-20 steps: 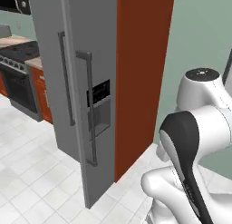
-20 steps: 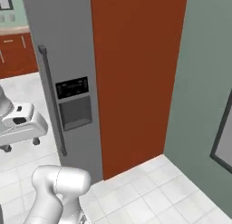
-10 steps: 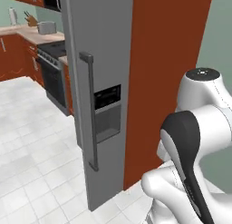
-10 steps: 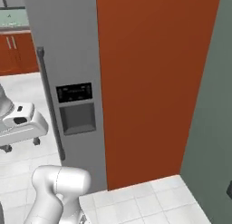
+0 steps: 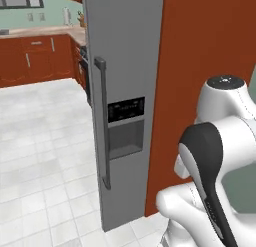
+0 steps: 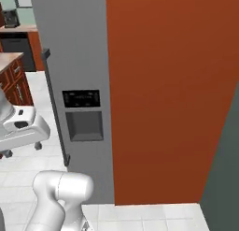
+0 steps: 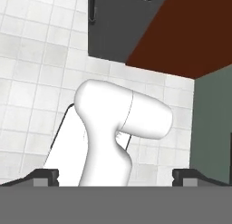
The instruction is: The ice cube tray has been filled with water. Take the tray and place it in the freezer to make ice. Close the freezer door after placing the tray.
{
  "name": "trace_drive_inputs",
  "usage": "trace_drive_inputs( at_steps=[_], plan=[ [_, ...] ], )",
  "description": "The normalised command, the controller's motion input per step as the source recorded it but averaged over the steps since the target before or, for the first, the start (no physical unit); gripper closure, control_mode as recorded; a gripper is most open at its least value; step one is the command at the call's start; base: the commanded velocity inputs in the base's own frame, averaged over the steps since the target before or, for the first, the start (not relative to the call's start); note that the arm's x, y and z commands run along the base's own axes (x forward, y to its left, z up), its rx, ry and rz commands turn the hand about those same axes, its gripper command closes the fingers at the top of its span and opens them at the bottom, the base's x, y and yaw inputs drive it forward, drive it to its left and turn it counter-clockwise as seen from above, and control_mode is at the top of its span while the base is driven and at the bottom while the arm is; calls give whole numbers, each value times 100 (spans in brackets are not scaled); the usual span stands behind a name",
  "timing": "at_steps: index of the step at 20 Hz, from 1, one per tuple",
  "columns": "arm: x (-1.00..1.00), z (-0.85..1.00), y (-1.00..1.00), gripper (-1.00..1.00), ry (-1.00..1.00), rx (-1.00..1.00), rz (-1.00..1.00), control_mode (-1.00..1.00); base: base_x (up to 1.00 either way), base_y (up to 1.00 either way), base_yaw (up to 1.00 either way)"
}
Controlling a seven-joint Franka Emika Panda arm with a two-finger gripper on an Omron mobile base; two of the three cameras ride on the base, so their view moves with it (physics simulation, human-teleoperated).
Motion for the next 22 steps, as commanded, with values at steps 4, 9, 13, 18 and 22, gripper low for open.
trace_drive_inputs(
  at_steps=[4, 9, 13, 18, 22],
  plan=[
    [0, 0, 0, -100, 0, 0, 0, 100, 52, -34, 31],
    [0, 0, 0, -100, 0, 0, 0, 100, 51, -28, 27],
    [0, 0, 0, -100, 0, 0, 0, 100, 49, -21, 22],
    [0, 0, 0, -100, 0, 0, 0, 100, 44, -24, 23],
    [0, 0, 0, -100, 0, 0, 0, 100, 26, -25, 20]
  ],
)
